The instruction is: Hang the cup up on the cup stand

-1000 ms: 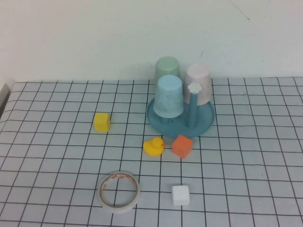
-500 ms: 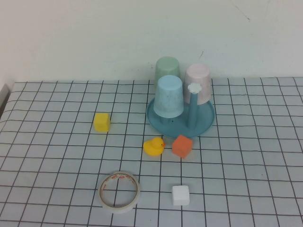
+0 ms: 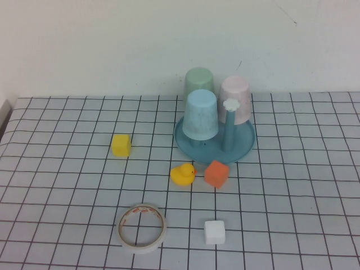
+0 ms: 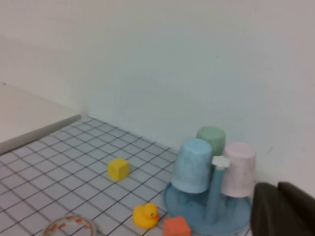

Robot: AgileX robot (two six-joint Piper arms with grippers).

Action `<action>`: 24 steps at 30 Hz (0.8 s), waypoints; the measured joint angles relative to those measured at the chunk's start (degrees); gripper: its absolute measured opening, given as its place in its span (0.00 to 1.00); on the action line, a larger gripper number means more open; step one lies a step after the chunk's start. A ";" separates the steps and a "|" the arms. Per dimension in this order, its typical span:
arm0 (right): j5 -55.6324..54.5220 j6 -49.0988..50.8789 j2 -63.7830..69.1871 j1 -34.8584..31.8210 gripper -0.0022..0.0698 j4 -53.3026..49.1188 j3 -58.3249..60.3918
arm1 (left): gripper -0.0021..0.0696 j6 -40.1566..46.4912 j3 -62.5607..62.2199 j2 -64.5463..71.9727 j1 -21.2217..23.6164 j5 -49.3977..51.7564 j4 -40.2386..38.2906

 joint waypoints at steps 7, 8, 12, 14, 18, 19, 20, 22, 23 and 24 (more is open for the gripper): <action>-4.96 0.28 -8.45 0.00 0.03 -3.63 1.29 | 0.03 0.00 0.00 0.00 0.00 0.00 0.00; -5.59 0.75 -9.66 0.00 0.03 -4.43 1.29 | 0.03 0.00 0.00 0.00 0.00 0.00 0.00; -9.35 2.71 -14.85 0.00 0.03 -6.11 3.56 | 0.03 0.00 0.00 0.00 0.00 0.00 0.00; -11.77 3.23 -15.94 -0.39 0.03 -6.11 5.79 | 0.03 0.00 0.00 0.00 0.00 0.10 0.00; -17.48 16.50 -18.00 -2.84 0.03 -19.05 11.63 | 0.03 0.00 0.00 0.00 0.00 0.10 0.00; -18.38 24.21 -18.00 -3.48 0.03 -26.30 12.85 | 0.03 0.00 0.00 0.00 0.00 0.10 0.00; -18.65 33.23 -18.00 -4.30 0.03 -34.50 14.33 | 0.03 0.00 0.00 0.00 0.00 0.10 0.00; -18.55 50.02 -18.00 -6.05 0.03 -49.51 16.84 | 0.03 0.00 0.00 0.00 0.00 0.10 0.00; -18.55 58.24 -18.00 -6.88 0.03 -57.13 18.07 | 0.03 0.00 0.00 0.00 0.00 0.10 0.00; -18.42 65.10 -18.00 -7.55 0.03 -63.69 19.18 | 0.03 0.00 0.00 0.00 0.00 0.10 0.00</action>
